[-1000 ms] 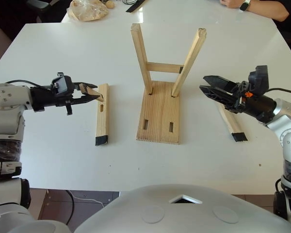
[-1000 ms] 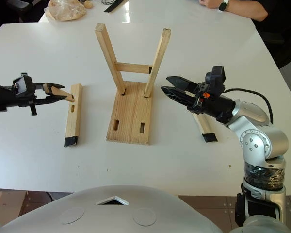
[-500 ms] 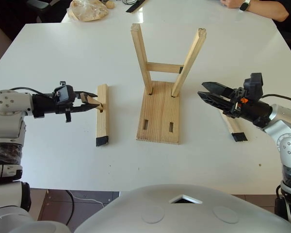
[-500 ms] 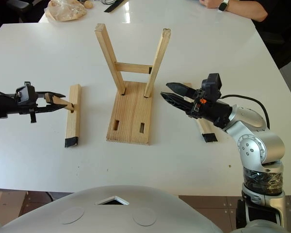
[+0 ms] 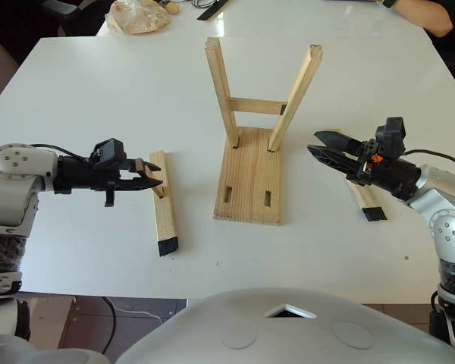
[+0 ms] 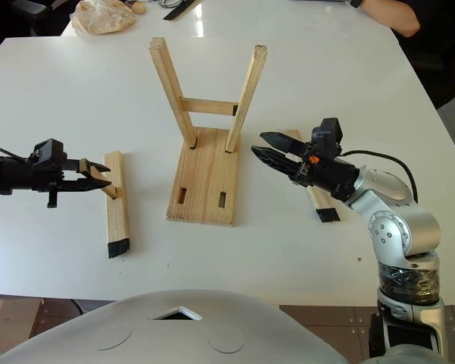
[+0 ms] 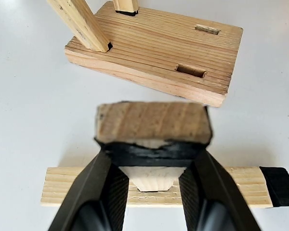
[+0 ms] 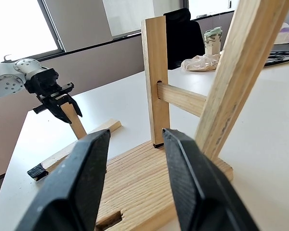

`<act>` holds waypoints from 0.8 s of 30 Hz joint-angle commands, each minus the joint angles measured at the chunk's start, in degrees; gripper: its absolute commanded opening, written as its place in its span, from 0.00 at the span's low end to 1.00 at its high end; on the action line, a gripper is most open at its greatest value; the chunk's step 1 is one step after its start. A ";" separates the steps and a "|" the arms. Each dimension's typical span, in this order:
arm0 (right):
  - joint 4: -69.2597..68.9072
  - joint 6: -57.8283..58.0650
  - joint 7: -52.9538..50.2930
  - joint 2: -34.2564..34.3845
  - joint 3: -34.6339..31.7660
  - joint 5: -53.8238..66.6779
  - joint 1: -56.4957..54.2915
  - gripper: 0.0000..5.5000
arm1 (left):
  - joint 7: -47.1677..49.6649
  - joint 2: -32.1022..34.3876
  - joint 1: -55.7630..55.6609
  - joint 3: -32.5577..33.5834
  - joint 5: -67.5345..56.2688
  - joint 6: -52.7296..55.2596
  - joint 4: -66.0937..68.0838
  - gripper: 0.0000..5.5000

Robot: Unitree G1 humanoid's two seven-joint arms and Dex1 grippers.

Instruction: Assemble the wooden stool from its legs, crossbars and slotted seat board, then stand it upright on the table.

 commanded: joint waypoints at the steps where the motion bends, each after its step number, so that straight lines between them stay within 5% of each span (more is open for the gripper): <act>1: 1.73 -0.05 1.90 -2.37 -0.28 -0.61 -2.12 0.36 | 3.20 -3.26 13.42 -1.23 2.47 -1.81 -1.69 0.24; 24: 8.34 -0.34 7.00 -5.44 2.83 -3.97 -9.33 0.36 | 14.58 -8.52 19.57 -0.77 -5.17 3.86 -5.08 0.24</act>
